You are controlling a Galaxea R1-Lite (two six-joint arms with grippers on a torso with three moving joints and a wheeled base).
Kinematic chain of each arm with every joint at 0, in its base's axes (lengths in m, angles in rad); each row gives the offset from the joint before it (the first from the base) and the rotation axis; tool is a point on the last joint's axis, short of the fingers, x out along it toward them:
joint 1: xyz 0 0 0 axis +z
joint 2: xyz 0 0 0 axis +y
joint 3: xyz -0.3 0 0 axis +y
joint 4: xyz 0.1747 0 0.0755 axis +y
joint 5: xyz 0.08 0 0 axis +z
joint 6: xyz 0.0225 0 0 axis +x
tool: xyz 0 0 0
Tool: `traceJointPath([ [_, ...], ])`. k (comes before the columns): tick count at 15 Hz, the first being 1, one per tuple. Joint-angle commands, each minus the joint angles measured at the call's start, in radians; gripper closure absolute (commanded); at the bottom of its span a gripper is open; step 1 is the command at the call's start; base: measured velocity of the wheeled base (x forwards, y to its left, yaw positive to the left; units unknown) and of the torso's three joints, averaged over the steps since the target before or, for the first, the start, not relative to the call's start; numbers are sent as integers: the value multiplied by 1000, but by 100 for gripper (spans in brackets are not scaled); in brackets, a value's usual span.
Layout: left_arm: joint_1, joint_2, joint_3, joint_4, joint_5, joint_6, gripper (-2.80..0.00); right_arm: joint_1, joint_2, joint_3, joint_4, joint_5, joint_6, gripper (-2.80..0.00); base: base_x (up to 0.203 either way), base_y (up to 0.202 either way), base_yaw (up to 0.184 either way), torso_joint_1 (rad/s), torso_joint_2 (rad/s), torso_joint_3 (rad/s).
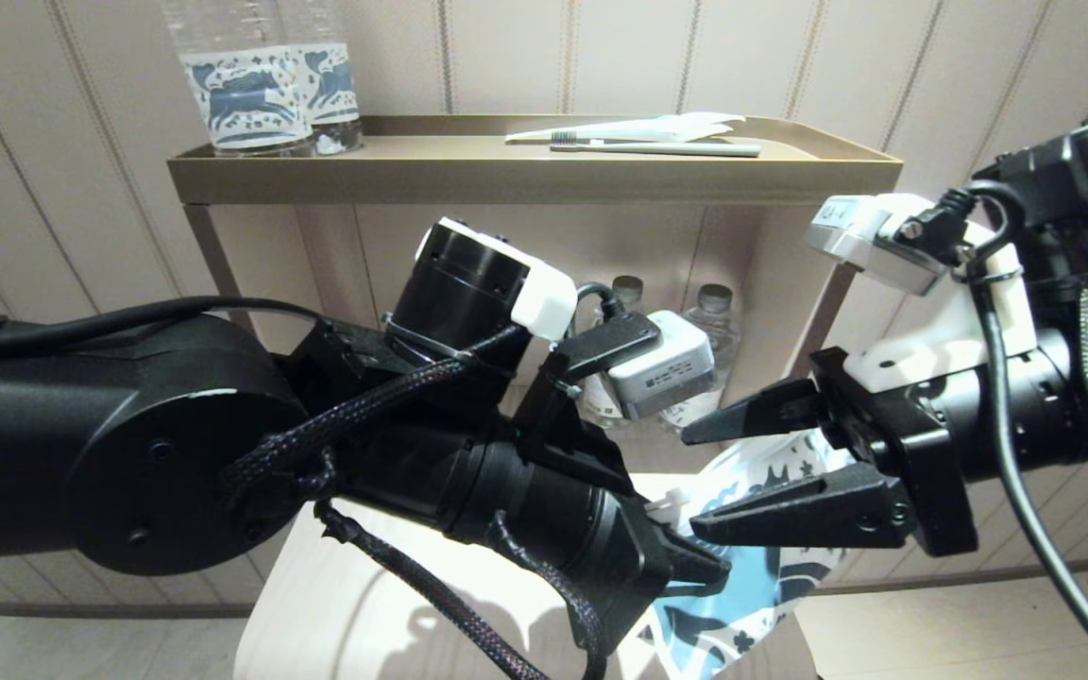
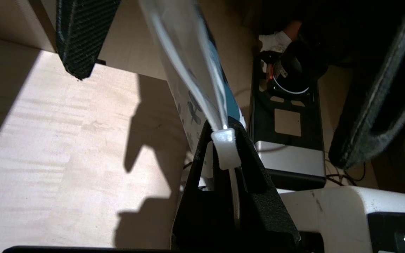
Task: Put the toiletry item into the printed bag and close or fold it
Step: Hand it to the other hand
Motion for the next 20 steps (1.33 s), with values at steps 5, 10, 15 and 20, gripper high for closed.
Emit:
traceJointPath([
  [5,-3,-22,39,4,-19,77,0,3,4,16,-2,11,-12,-280,0,0,0,0,0,0],
  [10,-2,-23,40,1,-19,77,0,3,-3,55,-12,74,-31,-280,0,0,0,0,0,0],
  [15,-2,-26,58,-7,-35,80,0,2,-2,86,-12,115,-127,-280,0,0,0,0,0,0],
  [20,-2,-25,56,-9,-43,84,0,3,-10,87,-12,123,-126,-280,0,0,0,0,0,0],
])
